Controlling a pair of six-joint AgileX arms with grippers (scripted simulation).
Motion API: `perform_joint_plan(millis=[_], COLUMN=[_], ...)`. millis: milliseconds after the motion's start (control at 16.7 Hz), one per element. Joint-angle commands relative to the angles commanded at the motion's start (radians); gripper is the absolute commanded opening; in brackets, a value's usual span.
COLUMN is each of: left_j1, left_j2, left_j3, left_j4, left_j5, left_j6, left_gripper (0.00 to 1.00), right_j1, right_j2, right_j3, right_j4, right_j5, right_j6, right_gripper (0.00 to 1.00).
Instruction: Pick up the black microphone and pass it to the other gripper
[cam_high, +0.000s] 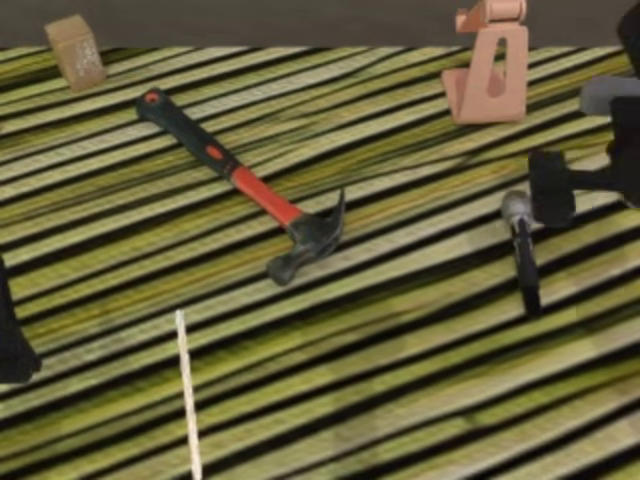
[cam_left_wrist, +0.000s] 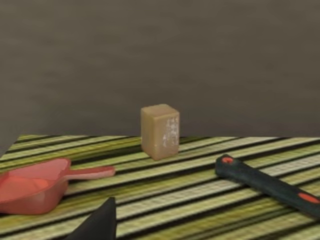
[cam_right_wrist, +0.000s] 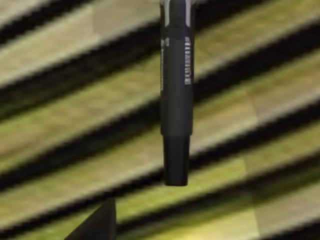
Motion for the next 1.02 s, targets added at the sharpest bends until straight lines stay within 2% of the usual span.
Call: perform_joint_plan(millis=[240,420,840,1020], left_j1=[0.000,0.000,0.000,0.000], left_j2=[0.000,0.000,0.000,0.000], left_j3=[0.000,0.000,0.000,0.000], left_j4=[0.000,0.000,0.000,0.000], left_j5=[0.000,0.000,0.000,0.000], left_j6=[0.000,0.000,0.000,0.000], left_gripper=[1.00,1.00,1.00,1.00], right_j1=[0.040,0.056,0.054,0.055], right_j2=[0.250,0.342,0.358,0.401], right_j3=[0.197,0.278,0.288,0.255], right_j4=[-0.116,-0.160,-0.162,-0.092], right_j5=[0.002,0.003,0.003,0.003], right_j6=[0.044,0.061,0.063,0.060], right_gripper=[1.00,1.00,1.00,1.00])
